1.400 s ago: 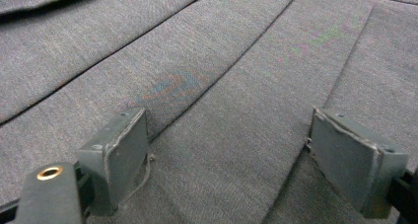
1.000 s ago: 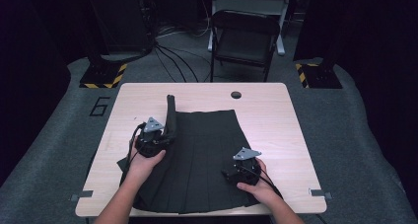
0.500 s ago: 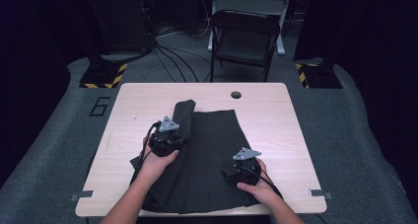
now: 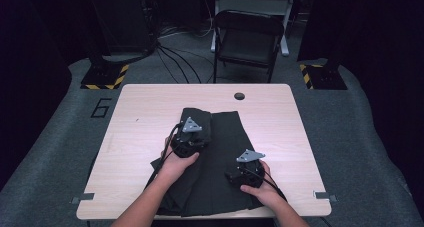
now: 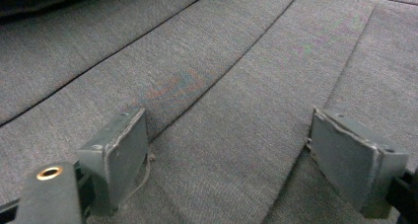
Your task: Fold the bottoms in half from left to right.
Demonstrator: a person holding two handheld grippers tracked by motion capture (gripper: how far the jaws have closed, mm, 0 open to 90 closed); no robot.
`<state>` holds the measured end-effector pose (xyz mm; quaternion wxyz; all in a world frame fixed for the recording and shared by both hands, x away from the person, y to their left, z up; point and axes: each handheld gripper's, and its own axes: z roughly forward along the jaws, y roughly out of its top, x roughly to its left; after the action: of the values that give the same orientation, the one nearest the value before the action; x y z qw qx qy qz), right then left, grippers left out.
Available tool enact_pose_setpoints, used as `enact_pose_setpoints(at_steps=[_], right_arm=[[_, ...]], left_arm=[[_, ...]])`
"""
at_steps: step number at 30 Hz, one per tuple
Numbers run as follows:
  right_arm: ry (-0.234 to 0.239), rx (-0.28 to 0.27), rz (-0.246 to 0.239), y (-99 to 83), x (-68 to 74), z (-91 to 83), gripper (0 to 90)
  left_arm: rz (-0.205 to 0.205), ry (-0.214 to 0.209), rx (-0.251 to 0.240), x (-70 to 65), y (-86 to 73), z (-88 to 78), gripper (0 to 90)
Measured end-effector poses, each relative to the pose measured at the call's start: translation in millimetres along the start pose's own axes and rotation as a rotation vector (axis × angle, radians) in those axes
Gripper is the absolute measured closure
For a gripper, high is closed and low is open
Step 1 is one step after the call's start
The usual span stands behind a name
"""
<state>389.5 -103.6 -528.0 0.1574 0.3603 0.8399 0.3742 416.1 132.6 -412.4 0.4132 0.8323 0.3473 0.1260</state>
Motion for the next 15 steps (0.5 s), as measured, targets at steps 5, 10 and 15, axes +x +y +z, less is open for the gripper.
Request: enact_pose_setpoints(at_steps=[5, 10, 15], right_arm=[[0.0, 0.0, 0.0, 0.0, 0.0, 0.0, 15.2], [-0.005, -0.003, 0.008, 0.1, 0.5, 0.2, 15.2], [-0.005, -0.002, 0.007, 0.2, 0.5, 0.2, 15.3]], left_arm=[[-0.026, -0.042, -0.02, -8.1, 3.6, 9.6, 81.5], [-0.037, -0.088, -0.039, -17.9, 10.3, 18.6, 81.5], [-0.006, -0.088, 0.001, -25.0, 10.6, 37.4, 81.6]])
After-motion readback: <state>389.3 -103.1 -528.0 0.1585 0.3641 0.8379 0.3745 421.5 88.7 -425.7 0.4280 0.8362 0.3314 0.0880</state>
